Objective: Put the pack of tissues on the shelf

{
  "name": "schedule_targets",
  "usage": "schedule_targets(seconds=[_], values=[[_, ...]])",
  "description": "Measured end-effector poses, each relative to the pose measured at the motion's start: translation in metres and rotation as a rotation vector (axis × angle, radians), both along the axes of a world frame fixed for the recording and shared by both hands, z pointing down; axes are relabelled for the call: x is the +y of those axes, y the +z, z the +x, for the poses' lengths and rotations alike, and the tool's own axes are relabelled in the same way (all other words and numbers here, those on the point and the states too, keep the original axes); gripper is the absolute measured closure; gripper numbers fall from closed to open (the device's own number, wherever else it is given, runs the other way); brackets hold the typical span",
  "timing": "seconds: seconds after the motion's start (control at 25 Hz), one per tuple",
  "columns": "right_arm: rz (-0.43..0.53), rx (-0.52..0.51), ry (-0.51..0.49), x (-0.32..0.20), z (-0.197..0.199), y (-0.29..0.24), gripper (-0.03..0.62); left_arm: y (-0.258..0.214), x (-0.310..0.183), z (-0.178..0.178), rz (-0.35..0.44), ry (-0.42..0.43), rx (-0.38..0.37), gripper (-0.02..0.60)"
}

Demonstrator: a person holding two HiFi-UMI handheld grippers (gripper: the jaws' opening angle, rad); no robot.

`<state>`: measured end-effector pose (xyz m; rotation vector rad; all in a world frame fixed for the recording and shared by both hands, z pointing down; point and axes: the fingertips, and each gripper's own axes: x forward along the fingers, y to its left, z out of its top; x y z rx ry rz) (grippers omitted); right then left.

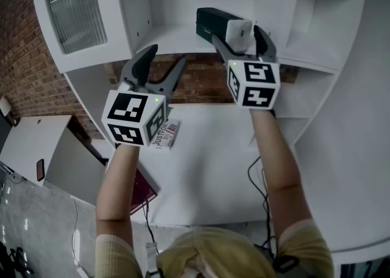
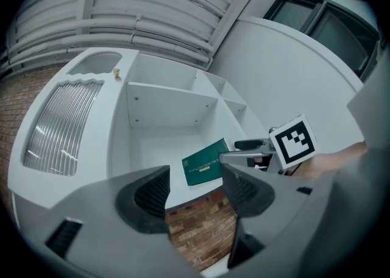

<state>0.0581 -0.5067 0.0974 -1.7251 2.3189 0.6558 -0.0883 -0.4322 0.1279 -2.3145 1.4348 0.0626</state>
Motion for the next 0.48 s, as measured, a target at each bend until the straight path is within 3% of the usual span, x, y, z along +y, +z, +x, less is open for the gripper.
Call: schedule_targets(seconds=[0.24, 0.48], values=[[0.002, -0.012, -0.071, 0.021, -0.005, 0.0, 0.191, -0.003, 0.013, 0.002, 0.049, -0.02, 0.007, 0.316], [-0.007, -0.047, -0.131, 0.043, -0.005, 0.005, 0.191, -0.009, 0.03, 0.002, 0.083, -0.011, 0.036, 0.377]])
